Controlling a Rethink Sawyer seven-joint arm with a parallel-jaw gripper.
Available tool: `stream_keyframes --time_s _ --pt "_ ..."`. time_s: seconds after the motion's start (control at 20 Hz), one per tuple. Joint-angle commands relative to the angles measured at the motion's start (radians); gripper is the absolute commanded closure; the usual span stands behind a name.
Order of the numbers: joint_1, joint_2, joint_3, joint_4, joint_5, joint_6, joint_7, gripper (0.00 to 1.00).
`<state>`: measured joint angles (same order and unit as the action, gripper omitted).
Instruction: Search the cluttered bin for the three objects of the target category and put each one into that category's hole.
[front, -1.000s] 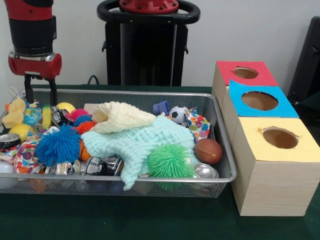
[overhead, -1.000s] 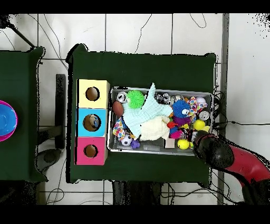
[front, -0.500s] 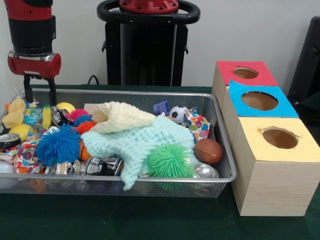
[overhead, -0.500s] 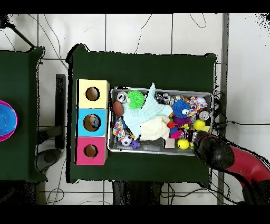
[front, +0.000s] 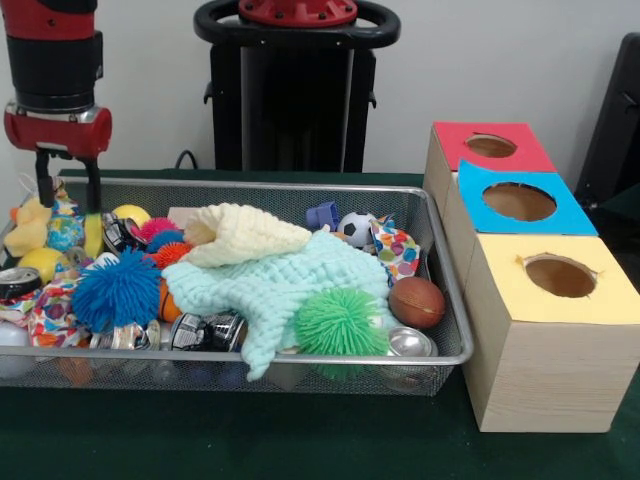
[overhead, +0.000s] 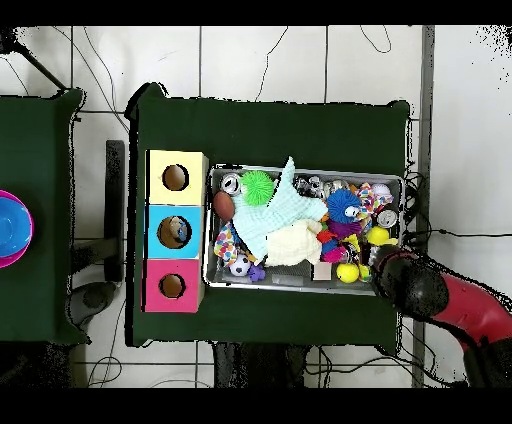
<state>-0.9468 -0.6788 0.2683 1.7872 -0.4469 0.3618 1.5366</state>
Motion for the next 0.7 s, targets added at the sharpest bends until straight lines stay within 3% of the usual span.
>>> stream_keyframes --time_s 0.05,0.7 --pt "-0.006 0.031 0.004 -0.119 -0.074 0.117 -0.082 0.00" --pt "0.031 0.167 -0.015 -0.204 -0.127 0.040 -0.013 0.00"
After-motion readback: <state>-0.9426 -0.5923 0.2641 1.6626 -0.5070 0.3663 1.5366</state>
